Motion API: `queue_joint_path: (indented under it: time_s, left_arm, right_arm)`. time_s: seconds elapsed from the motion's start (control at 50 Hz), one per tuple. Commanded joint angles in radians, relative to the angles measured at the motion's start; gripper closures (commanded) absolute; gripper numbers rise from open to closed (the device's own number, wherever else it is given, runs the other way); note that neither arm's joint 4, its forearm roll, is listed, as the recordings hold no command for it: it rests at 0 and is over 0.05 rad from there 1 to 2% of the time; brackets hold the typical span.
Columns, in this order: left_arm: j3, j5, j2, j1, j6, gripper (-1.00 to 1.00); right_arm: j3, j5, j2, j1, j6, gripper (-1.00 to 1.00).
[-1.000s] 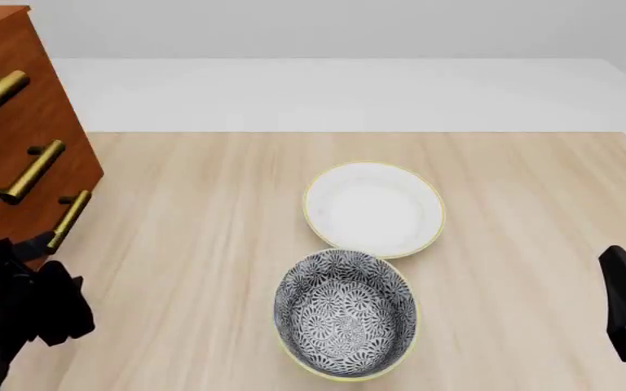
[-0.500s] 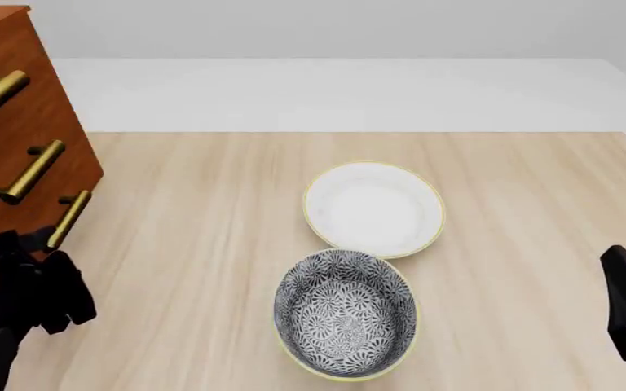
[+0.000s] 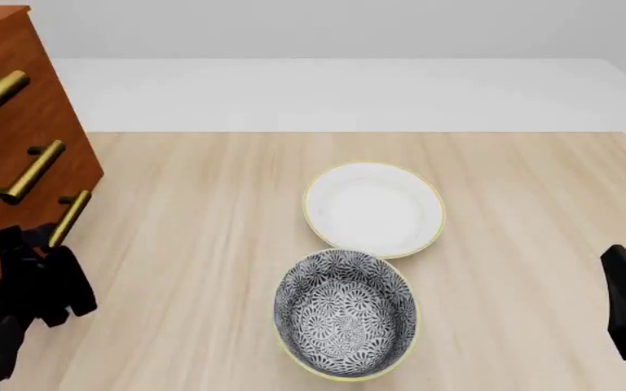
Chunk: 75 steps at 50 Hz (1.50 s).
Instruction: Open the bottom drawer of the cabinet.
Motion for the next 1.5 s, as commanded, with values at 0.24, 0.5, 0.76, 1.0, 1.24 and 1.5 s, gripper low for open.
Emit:
queue_joint_path:
  time_s: [0.24,0.5,0.76,1.0,1.24,1.5]
  left_arm:
    - [-0.037,0.000,0.037,0.032,0.021,-1.00]
    - [-0.078,0.000,0.073,0.047,0.040,-1.00]
    - [-0.082,0.000,0.075,0.043,0.037,1.00]
    - [-0.073,0.000,0.059,0.027,0.035,1.00]
    - [-0.058,0.001,0.029,-0.023,0.030,1.00]
    - [-0.057,0.008,0.003,-0.109,0.034,1.00]
  right_arm:
    - [0.002,-0.008,0.007,-0.002,0.001,-1.00]
    - [0.003,-0.010,0.007,-0.005,0.000,-1.00]
    - [-0.001,-0.003,0.004,-0.005,0.000,-1.00]
    - [-0.004,0.003,-0.002,-0.005,0.001,-1.00]
    - [-0.003,0.002,-0.006,-0.006,0.002,-1.00]
    - [-0.001,0.002,-0.009,-0.006,0.004,-1.00]
